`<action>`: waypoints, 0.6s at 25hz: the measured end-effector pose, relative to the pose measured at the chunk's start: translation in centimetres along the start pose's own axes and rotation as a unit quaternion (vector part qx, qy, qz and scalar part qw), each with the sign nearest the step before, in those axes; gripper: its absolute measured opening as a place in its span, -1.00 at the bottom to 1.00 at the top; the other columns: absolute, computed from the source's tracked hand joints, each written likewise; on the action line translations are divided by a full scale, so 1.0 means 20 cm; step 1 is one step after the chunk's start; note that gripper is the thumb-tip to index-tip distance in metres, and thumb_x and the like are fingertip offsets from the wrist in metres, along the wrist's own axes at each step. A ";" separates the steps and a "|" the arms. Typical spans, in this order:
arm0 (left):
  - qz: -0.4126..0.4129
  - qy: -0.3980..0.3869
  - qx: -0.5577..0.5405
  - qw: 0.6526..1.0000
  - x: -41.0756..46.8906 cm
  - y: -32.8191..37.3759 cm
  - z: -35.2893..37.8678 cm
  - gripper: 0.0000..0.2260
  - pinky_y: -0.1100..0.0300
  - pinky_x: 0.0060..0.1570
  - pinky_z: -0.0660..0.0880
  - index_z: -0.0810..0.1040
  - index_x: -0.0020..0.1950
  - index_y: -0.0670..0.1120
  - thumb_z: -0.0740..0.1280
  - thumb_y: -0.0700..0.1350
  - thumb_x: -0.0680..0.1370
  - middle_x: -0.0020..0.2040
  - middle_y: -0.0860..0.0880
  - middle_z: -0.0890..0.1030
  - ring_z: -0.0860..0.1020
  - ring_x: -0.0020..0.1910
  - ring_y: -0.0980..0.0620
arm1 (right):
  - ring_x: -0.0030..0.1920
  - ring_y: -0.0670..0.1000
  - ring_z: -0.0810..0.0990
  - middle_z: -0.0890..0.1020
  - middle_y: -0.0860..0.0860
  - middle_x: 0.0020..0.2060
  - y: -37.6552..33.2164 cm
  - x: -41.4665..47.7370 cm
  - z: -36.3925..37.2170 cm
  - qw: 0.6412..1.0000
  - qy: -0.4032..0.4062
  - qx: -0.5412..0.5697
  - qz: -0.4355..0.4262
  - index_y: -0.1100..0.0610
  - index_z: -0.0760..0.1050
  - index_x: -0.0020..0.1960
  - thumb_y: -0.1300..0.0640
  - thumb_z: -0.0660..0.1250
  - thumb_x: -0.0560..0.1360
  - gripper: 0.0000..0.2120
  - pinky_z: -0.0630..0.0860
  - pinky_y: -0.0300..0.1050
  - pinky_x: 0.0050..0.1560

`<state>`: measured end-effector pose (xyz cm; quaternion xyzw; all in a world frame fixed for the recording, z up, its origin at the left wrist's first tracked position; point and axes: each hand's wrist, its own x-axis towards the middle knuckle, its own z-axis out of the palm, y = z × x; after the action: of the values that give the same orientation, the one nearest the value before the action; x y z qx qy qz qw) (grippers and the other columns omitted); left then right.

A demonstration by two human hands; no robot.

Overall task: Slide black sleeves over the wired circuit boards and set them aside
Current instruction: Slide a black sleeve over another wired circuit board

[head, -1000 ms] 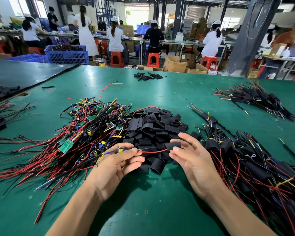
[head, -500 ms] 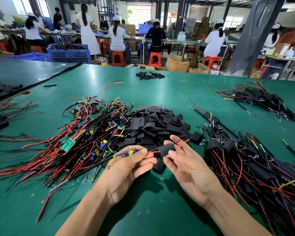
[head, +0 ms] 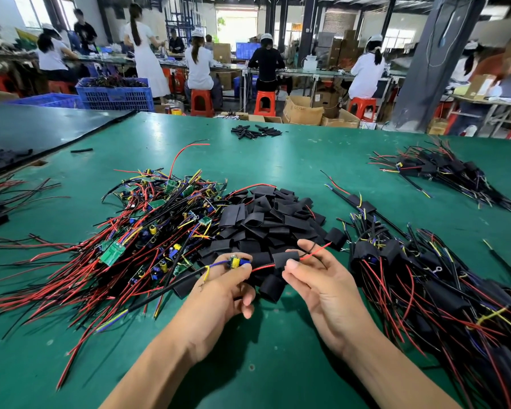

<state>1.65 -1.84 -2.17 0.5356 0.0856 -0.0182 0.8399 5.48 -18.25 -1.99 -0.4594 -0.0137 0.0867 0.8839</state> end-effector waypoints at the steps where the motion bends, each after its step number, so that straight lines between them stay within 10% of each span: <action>1: 0.021 0.002 0.009 1.000 -0.01 0.00 0.00 -0.85 0.17 -0.45 0.39 0.54 0.10 -0.16 0.36 -0.17 0.56 -0.17 -0.09 0.48 0.42 -0.44 0.01 | -0.20 -0.08 0.68 0.65 -0.04 -0.29 0.00 0.00 0.00 1.000 -0.002 -0.002 -0.002 0.20 0.53 0.17 0.44 0.41 0.35 -0.58 0.65 -0.19 -0.10; 15: 0.010 -0.041 -0.010 0.999 -0.03 0.04 -0.01 -0.67 0.19 -0.42 0.53 0.61 0.19 -0.23 0.39 -0.17 0.45 0.00 -0.27 0.68 0.57 -0.41 -0.06 | -0.03 0.06 0.66 0.71 0.11 0.05 -0.01 -0.03 0.00 0.992 -0.039 -0.113 -0.029 0.23 0.60 0.10 0.44 0.42 0.42 -0.72 0.57 0.04 0.21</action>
<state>1.21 -1.38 -1.42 0.5265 0.0455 -0.0307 0.8484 4.94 -18.48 -1.91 -0.5524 -0.0710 0.0766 0.8270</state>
